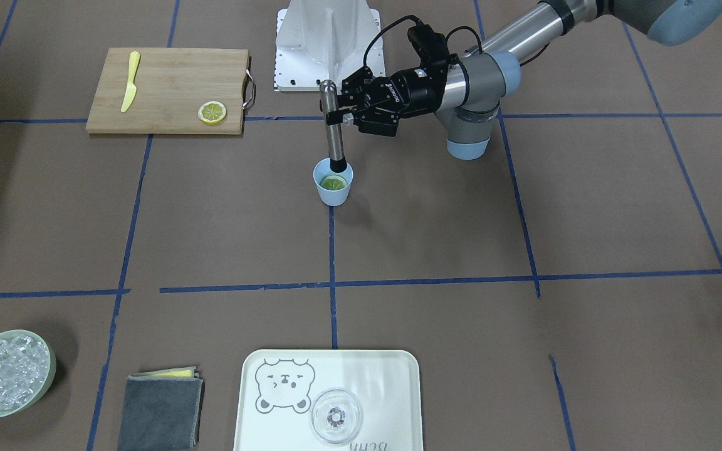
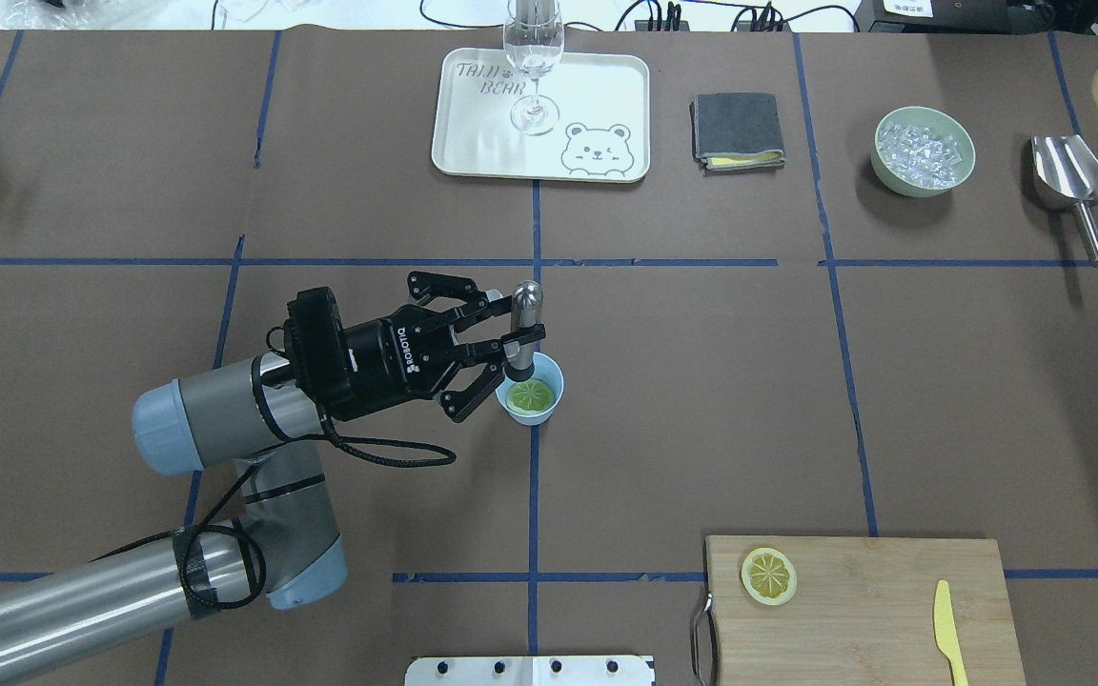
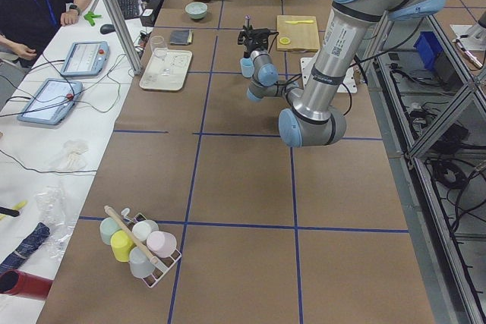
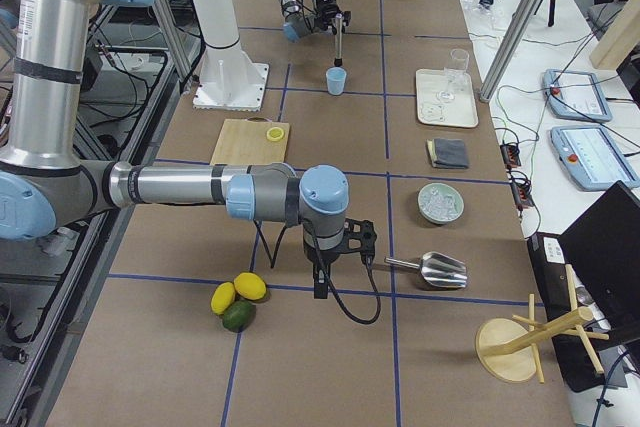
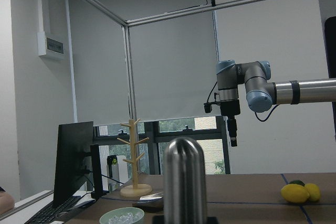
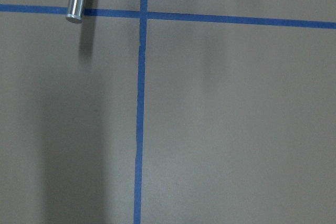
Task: Squeeze lemon into cup
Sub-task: 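Press the steel rod down into the cup onto the lemon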
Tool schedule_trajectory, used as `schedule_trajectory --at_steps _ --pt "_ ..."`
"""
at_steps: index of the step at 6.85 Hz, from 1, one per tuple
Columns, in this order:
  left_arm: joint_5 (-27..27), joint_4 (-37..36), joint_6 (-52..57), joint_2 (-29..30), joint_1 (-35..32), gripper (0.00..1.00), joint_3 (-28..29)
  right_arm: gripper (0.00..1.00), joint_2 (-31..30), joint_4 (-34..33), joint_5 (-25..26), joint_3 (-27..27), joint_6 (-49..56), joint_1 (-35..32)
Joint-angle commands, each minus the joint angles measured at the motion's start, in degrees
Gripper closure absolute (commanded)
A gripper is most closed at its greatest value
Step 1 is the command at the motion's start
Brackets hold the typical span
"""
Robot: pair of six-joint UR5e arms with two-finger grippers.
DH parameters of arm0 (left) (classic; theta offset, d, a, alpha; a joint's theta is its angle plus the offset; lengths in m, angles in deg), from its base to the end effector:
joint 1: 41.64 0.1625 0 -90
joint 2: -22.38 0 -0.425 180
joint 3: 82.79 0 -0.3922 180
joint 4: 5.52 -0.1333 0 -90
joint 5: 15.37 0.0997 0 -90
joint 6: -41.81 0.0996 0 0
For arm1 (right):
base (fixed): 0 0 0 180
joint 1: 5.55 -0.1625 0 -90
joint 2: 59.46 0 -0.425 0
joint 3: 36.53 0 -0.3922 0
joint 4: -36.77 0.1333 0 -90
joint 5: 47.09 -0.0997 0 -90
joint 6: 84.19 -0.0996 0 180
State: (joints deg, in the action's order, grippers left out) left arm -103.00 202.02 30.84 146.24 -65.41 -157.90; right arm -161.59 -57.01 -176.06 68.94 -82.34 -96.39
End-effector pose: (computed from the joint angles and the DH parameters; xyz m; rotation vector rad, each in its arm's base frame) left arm 0.4972 -0.3692 0.2471 1.9042 1.4945 0.4034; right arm 0.0765 -0.4003 0.6334 0.0086 -0.6801 -0.0143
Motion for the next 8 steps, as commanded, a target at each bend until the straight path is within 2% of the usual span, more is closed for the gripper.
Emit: schedule_trajectory --at_steps 1,5,8 --pt "0.3 0.1 0.2 0.2 0.2 1.00 1.7 0.00 0.0 0.0 -0.1 -0.3 0.0 0.0" --pt "5.6 -0.1 0.2 0.5 3.8 1.00 4.8 0.00 0.0 0.0 -0.1 -0.7 0.0 0.0" --pt "6.2 -0.2 0.2 0.4 4.0 1.00 5.9 0.00 0.1 0.0 -0.2 -1.4 0.1 0.0"
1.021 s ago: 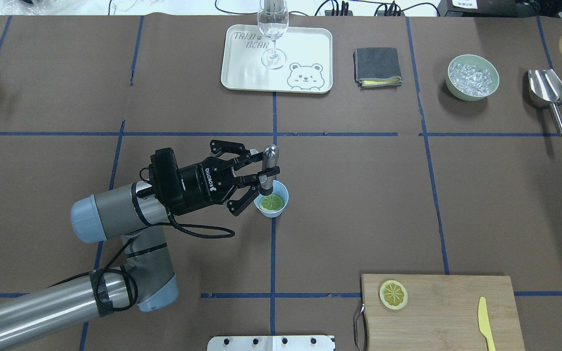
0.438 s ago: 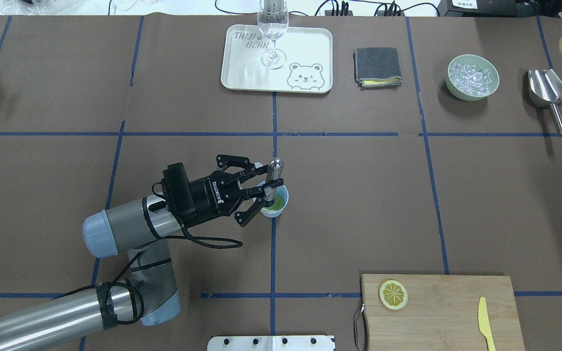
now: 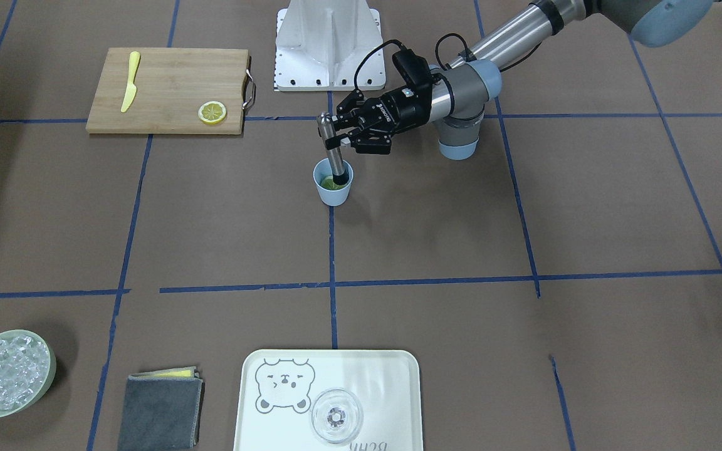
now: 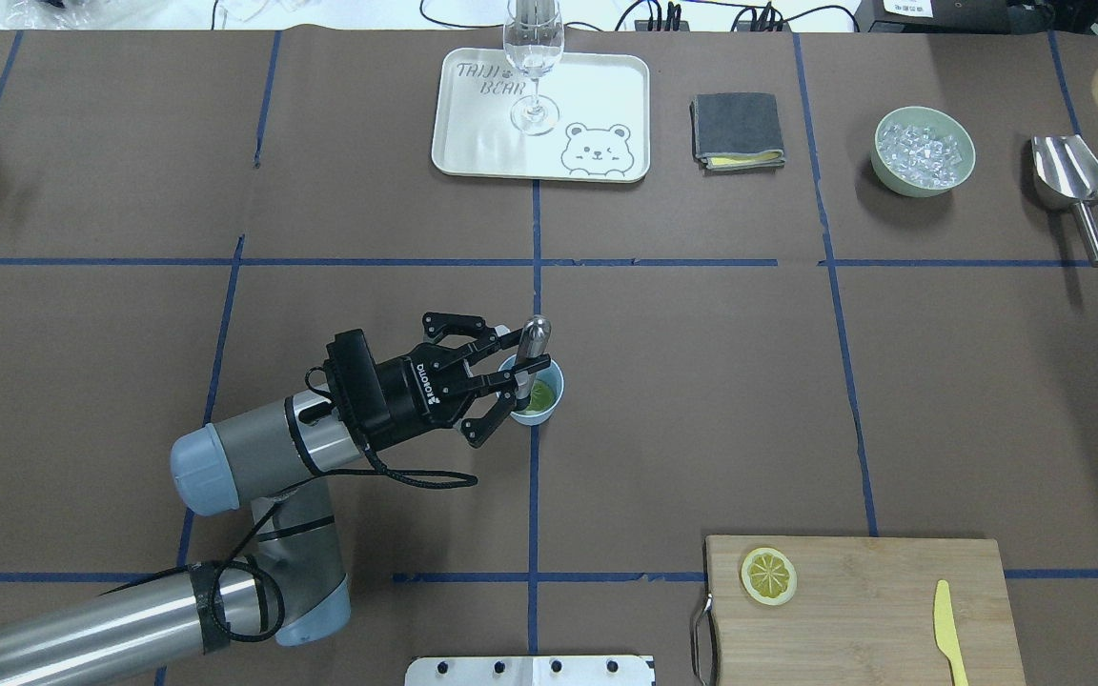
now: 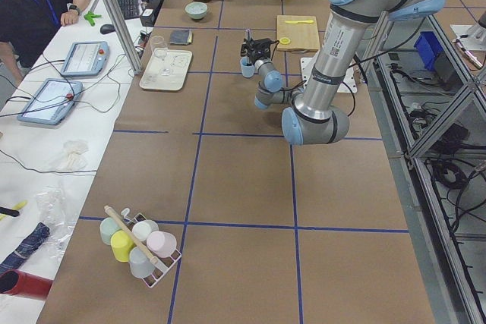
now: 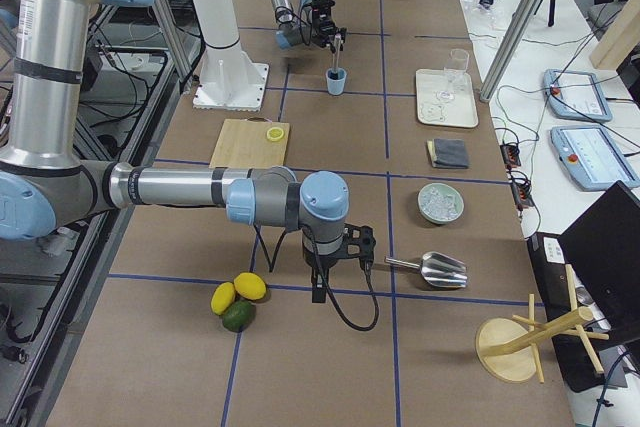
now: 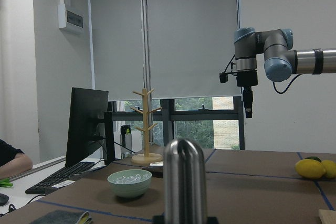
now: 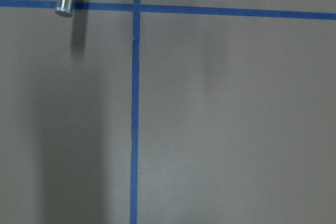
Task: Squeeze lemon into cup
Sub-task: 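Press the steel rod down into the cup onto the lemon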
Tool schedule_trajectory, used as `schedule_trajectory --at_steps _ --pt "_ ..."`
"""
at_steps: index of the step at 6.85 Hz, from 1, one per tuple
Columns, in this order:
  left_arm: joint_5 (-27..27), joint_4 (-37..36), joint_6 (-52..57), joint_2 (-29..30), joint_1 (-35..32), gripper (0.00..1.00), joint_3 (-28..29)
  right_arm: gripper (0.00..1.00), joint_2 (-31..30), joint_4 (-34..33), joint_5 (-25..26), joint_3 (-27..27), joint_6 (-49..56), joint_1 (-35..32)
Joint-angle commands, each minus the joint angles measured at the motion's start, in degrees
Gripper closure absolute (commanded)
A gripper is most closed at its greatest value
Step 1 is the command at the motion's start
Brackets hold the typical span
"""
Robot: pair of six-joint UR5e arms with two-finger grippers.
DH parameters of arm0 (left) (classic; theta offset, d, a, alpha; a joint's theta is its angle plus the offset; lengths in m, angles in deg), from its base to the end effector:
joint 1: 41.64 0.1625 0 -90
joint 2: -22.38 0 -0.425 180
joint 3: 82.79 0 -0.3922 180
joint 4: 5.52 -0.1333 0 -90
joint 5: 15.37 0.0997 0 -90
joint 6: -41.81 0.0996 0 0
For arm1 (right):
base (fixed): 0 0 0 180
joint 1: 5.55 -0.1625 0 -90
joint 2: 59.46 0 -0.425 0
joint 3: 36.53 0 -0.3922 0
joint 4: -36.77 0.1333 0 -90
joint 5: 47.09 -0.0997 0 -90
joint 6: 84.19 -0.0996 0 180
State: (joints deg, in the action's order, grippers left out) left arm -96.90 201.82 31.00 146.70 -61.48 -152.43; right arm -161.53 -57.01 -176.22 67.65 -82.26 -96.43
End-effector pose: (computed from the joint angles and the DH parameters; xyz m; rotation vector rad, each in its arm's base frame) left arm 0.5409 -0.3525 0.2790 1.8061 1.4400 0.3687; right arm 0.0766 -0.3993 0.6438 -0.0113 -0.6834 -0.0077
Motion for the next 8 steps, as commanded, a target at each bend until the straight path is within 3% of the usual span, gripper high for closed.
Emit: schedule_trajectory --at_steps 1,5,8 --pt "1.1 0.0 0.0 0.1 0.6 1.00 0.9 0.00 0.0 0.0 -0.1 -0.2 0.0 0.0" --pt "0.9 0.2 -0.3 0.1 0.8 1.00 -0.2 0.00 0.1 0.0 0.0 -0.2 0.0 0.0" --pt "0.8 -0.4 -5.5 0.1 -0.9 1.00 -4.6 0.00 0.3 0.0 0.0 -0.3 0.0 0.0"
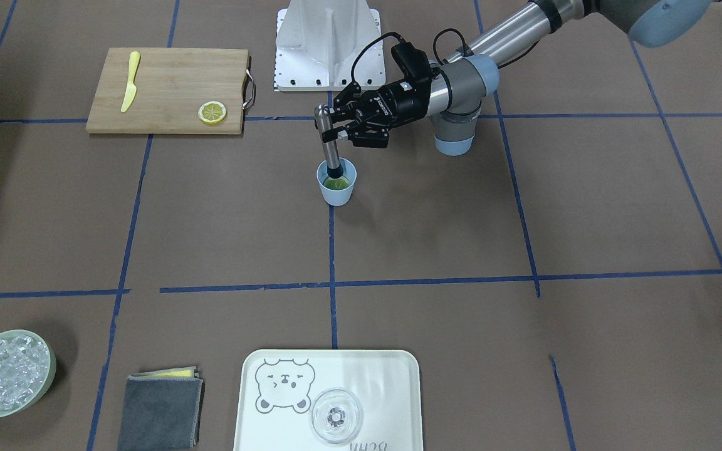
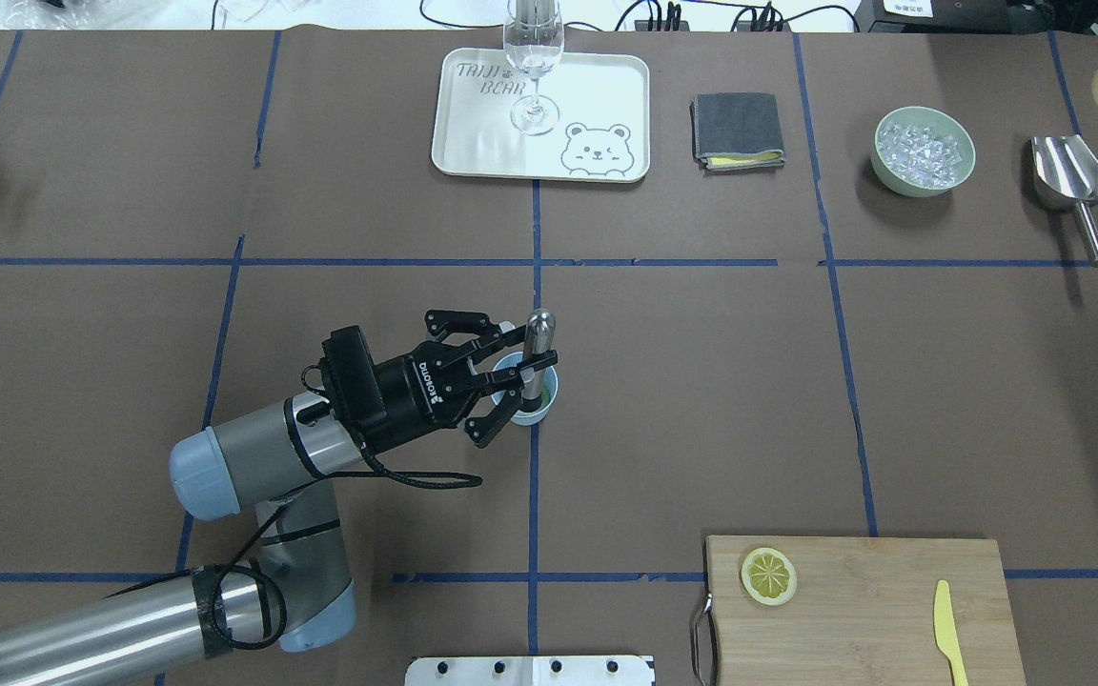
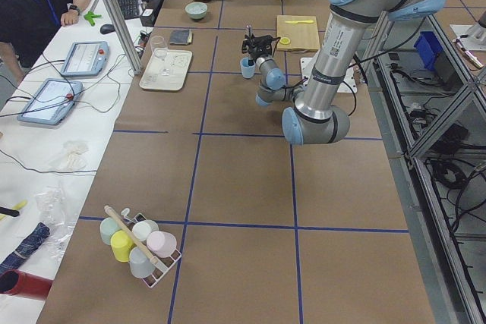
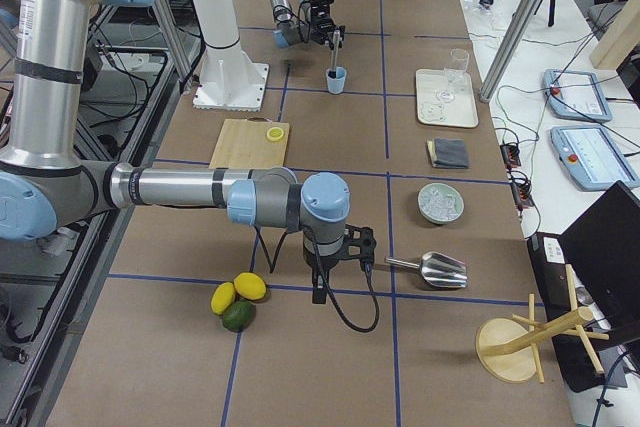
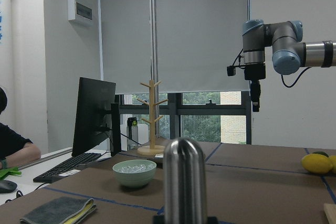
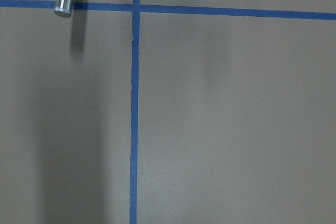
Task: Squeeze lemon into cup
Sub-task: 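Press the steel rod down into the cup onto the lemon, then lift the steel rod out of the cup and carry it back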
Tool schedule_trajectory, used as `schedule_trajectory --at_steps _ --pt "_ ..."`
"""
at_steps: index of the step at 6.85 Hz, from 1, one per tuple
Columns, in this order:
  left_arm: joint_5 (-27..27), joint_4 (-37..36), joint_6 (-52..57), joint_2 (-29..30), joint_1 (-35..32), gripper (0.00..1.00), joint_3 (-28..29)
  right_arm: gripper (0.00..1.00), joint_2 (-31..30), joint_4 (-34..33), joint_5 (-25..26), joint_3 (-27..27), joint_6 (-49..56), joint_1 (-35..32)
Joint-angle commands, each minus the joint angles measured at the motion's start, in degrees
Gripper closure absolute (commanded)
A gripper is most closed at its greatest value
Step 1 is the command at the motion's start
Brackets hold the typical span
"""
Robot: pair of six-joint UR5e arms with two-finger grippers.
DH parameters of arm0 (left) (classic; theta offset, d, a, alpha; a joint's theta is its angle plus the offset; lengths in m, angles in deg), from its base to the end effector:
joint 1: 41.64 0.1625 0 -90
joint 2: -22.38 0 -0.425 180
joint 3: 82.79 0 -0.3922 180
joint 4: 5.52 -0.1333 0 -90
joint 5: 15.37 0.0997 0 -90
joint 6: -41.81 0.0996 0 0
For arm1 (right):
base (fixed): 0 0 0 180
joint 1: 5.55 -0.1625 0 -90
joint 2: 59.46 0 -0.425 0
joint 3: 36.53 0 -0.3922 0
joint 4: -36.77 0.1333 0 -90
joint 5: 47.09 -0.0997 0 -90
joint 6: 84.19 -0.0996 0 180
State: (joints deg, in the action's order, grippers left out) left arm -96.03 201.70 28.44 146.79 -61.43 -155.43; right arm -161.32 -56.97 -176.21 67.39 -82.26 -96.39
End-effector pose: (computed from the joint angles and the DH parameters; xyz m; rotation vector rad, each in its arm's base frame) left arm 0.5289 -0.3492 0.2581 1.8055 1.5052 0.3027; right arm 0.0763 -0.4009 0.6445 -0.0117 -0.6832 -0.0083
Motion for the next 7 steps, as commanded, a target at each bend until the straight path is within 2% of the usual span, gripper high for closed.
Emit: schedule_trajectory --at_steps 1,4,6,7 --pt "-0.2 -2.6 -4.0 -0.2 -2.4 1.00 -3.1 0.00 0.1 0.0 0.0 0.1 0.0 0.0" --pt "-4.1 -30.1 -12.3 -0.8 -6.7 1.00 -17.1 0.00 0.4 0.0 -0.1 0.1 -0.1 0.1" --pt "-14.2 -46.4 -21.5 -1.6 -12.8 1.00 -21.7 0.00 0.6 0.0 -0.1 0.1 -0.1 0.1" --pt "-20.0 -60.9 -26.2 -1.8 -16.7 1.00 -26.3 0.00 0.6 0.0 -0.1 0.0 -0.1 0.1"
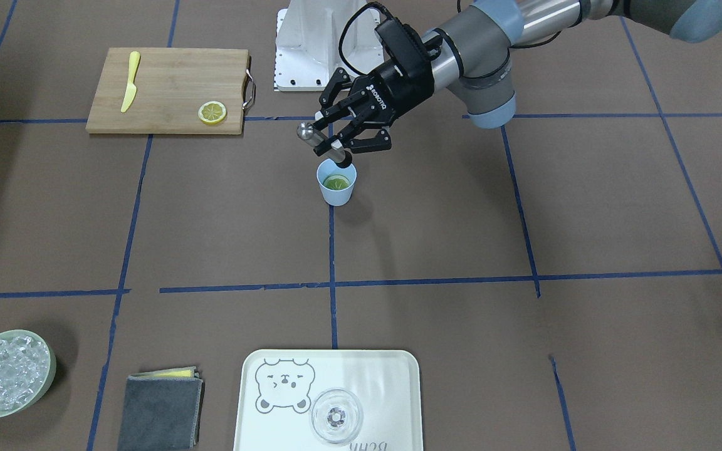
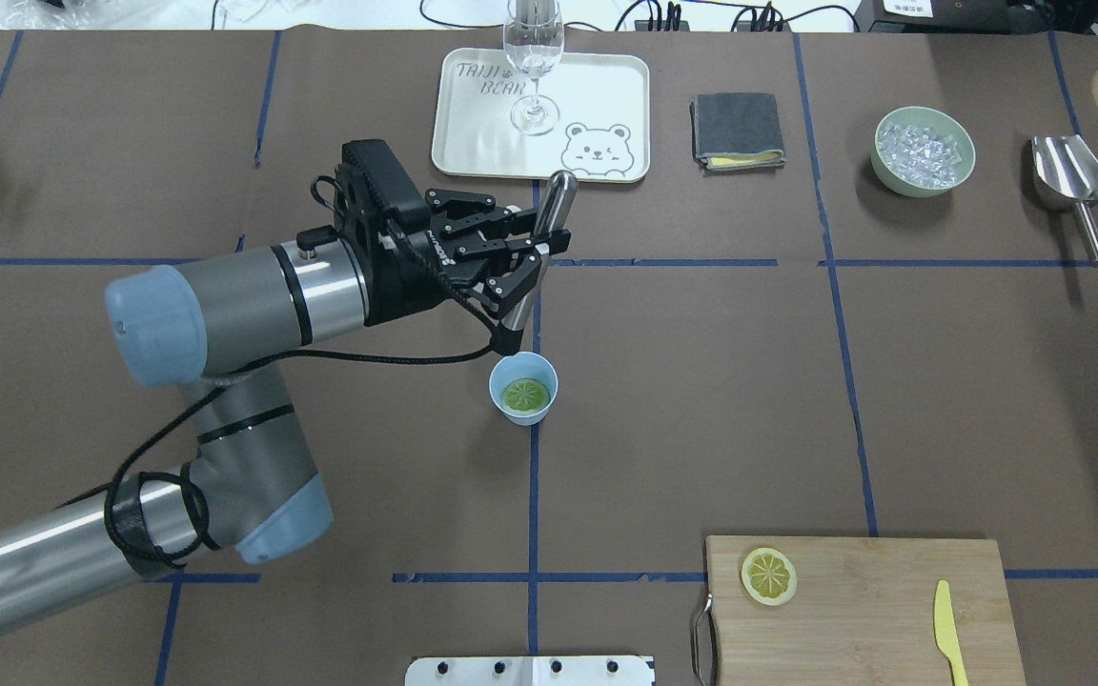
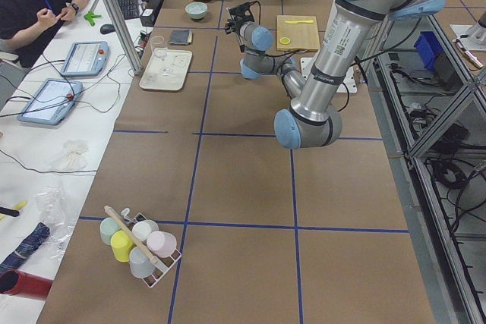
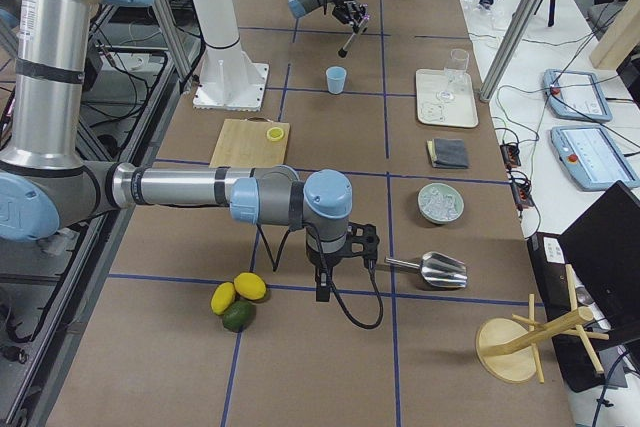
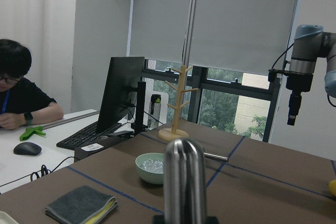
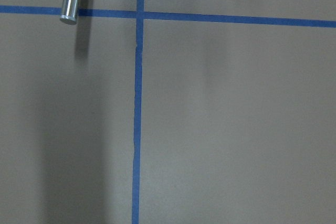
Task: Squeeze lemon into cup
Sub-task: 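Lift the steel rod out of the cup and carry it back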
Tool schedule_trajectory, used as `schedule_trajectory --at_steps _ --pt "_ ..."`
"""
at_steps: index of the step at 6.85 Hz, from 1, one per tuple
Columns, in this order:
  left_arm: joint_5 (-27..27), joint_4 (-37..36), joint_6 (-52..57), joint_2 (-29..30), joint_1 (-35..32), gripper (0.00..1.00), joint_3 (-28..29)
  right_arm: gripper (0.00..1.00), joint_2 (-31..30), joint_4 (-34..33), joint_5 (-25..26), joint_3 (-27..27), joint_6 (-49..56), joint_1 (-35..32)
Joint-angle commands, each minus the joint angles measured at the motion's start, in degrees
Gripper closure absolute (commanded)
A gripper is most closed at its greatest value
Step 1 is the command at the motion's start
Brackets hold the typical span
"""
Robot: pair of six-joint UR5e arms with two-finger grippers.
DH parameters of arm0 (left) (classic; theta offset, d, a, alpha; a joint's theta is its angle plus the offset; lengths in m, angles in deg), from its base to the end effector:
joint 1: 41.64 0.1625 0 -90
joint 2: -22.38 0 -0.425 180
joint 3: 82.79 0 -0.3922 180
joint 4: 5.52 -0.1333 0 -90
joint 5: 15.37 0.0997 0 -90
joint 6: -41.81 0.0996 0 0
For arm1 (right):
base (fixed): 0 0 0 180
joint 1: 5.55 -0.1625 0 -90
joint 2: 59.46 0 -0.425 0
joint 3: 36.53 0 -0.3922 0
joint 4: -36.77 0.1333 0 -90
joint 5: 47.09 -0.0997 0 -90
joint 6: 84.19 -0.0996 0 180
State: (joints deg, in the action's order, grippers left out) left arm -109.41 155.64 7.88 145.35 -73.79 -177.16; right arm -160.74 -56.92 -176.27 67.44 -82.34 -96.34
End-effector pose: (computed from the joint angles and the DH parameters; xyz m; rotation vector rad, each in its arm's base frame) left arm 0.4456 -0.4292 0.1551 1.2929 1.4033 0.3504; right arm 0.0760 -0.4060 0.6398 -0.0010 -0.6840 -0.0118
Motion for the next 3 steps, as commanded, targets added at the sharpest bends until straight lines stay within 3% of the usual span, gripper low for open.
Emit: schedule_trajectory --at_steps 1,2,3 --pt "-15.7 -30.7 -6.1 -0.4 -9.3 1.00 -8.6 0.00 0.0 0.0 -0.3 -0.3 0.0 0.0" --pt "-26.3 -43.4 -6.2 -0.7 -13.6 1.00 -9.9 0.00 0.0 0.0 -0.3 -0.4 0.0 0.0" --pt "-29.9 -53.0 -6.2 -1.9 -18.1 1.00 -10.4 0.00 0.1 0.0 -0.4 -0.5 0.0 0.0"
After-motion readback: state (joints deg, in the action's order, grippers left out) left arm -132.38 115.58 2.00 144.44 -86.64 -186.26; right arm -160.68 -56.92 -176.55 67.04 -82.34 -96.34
